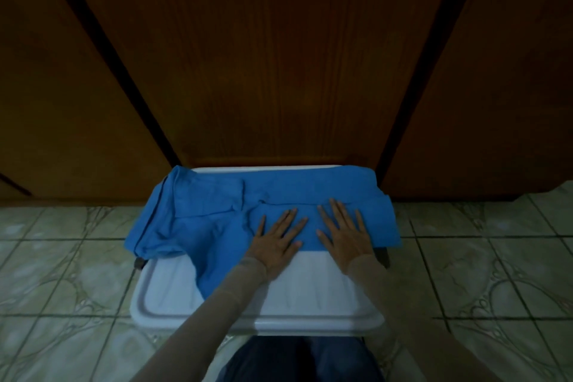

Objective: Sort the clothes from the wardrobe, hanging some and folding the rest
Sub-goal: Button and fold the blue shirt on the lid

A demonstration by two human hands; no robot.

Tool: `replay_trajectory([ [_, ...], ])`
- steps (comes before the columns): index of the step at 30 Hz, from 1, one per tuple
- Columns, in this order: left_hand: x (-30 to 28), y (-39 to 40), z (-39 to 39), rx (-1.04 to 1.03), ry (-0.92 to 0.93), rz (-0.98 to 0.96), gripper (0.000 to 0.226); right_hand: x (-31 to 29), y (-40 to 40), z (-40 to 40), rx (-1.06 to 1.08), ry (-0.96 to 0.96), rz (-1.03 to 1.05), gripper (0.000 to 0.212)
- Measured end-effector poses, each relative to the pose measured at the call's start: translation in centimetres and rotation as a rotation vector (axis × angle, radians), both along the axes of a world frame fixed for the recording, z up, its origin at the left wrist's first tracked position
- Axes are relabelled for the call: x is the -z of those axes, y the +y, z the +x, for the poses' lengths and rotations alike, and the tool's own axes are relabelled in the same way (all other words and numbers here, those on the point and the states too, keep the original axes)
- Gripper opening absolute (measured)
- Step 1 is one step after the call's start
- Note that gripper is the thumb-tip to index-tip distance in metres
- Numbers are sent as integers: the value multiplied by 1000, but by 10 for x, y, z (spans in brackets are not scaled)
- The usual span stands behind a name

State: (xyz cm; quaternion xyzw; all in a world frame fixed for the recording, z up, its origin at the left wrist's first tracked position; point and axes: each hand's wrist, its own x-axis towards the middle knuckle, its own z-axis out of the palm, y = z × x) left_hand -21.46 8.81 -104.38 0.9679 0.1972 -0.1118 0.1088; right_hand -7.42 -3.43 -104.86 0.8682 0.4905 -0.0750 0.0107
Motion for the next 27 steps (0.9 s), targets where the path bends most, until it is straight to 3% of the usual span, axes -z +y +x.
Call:
replay_trajectory([
  [5,-23,19,-13,-2,49,136,51,-8,2,-13,55,27,-22,56],
  [7,-35,29,-27,8,-84,171,54,-16,10,-27,0,-10,102,50],
  [10,-44,52,-57,-57,-277,270,49,-17,24,-48,-153,194,177,51],
  [13,-52,67,-92,-212,-368,170,31,-22,39,-72,-150,248,199,52],
  [17,-59,84,-128,-267,-372,43,58,-28,67,-98,-87,277,166,44],
  [22,-55,99,-158,-318,-316,12,66,-29,93,-111,169,617,217,13],
  [24,-50,108,-164,-371,-270,-37,66,-37,104,-108,273,902,357,26],
  [27,-47,118,-165,-495,-350,-202,54,-61,117,-101,413,1397,604,21],
])
